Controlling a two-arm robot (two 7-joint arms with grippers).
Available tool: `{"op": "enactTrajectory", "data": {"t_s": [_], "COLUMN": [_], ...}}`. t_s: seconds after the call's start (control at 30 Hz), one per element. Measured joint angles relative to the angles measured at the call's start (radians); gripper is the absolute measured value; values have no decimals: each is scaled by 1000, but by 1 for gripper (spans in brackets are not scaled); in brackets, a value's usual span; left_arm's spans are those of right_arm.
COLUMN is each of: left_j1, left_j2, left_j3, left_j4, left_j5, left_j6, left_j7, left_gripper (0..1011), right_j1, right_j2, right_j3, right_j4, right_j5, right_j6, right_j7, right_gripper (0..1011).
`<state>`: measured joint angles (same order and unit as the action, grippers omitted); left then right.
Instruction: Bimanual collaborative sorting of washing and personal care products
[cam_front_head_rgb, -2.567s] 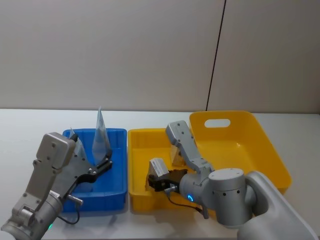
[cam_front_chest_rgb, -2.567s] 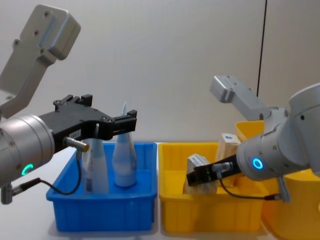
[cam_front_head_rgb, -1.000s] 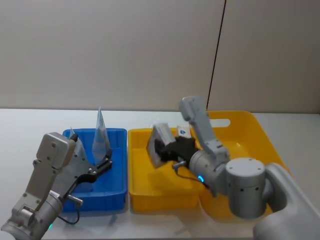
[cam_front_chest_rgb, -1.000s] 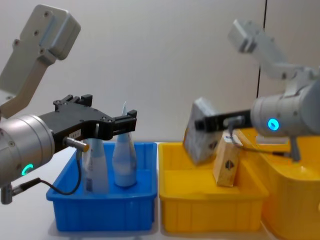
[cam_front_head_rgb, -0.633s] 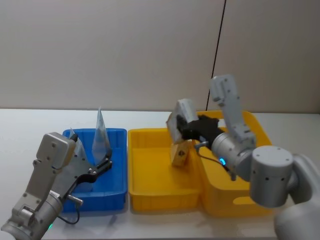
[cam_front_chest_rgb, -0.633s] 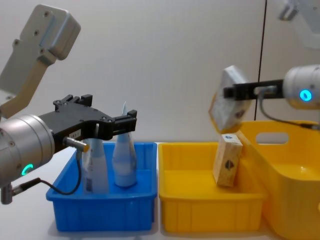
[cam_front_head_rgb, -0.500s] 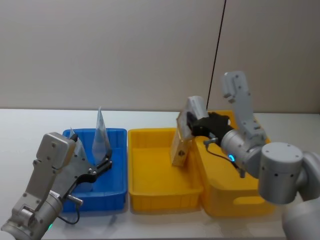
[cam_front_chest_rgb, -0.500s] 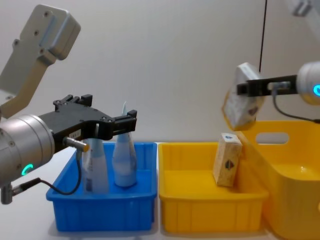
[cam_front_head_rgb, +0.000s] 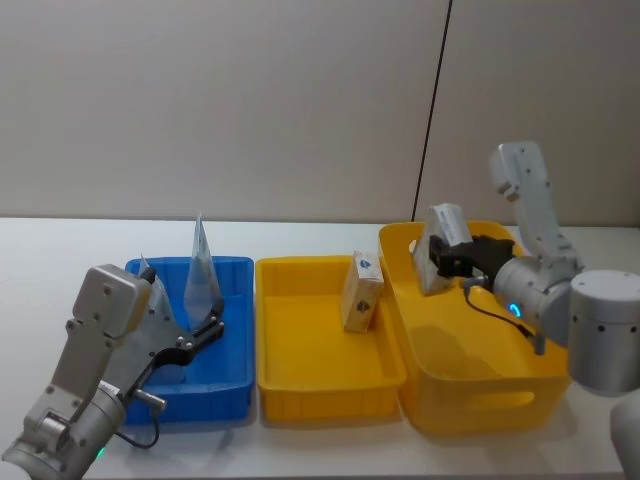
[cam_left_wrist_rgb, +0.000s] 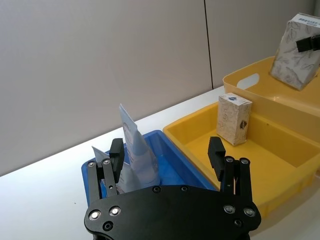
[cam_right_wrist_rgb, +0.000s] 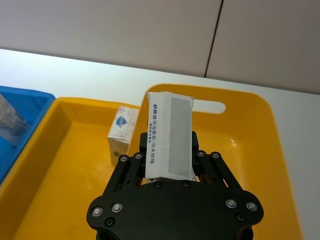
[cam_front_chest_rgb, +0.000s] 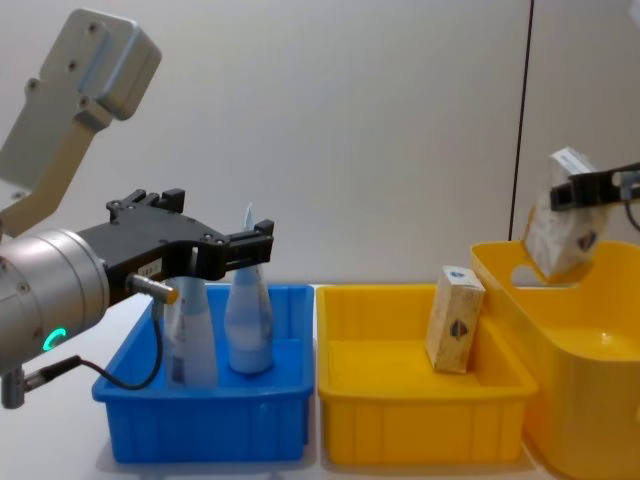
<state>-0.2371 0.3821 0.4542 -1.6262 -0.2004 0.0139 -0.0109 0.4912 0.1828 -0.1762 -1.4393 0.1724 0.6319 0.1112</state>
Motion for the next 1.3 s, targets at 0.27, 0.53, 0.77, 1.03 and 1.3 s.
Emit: {"op": "enactTrajectory", "data": {"t_s": [0.27, 0.53, 0.77, 1.03, 1.3], "left_j1": [0, 0, 0, 0, 0], "left_j2": [0, 0, 0, 0, 0], "left_j3": [0, 0, 0, 0, 0], "left_j4": [0, 0, 0, 0, 0], "left_j5": [0, 0, 0, 0, 0], "left_j6": [0, 0, 0, 0, 0], "left_j7": [0, 0, 0, 0, 0], "left_gripper": [1001, 1001, 1001, 1001, 1001], "right_j1": [15, 24, 28, 31, 31], "right_j2": [17, 25, 29, 32, 32], "right_j3": [8, 10, 11, 12, 13], "right_j4": [-9, -19, -26, -30, -32], "right_j5": [-20, -41, -53, -60, -64], "right_j6": [46, 65, 74, 79, 82], "right_j7": [-11, -24, -32, -36, -38], "right_gripper": [371, 371, 371, 411, 663]}}
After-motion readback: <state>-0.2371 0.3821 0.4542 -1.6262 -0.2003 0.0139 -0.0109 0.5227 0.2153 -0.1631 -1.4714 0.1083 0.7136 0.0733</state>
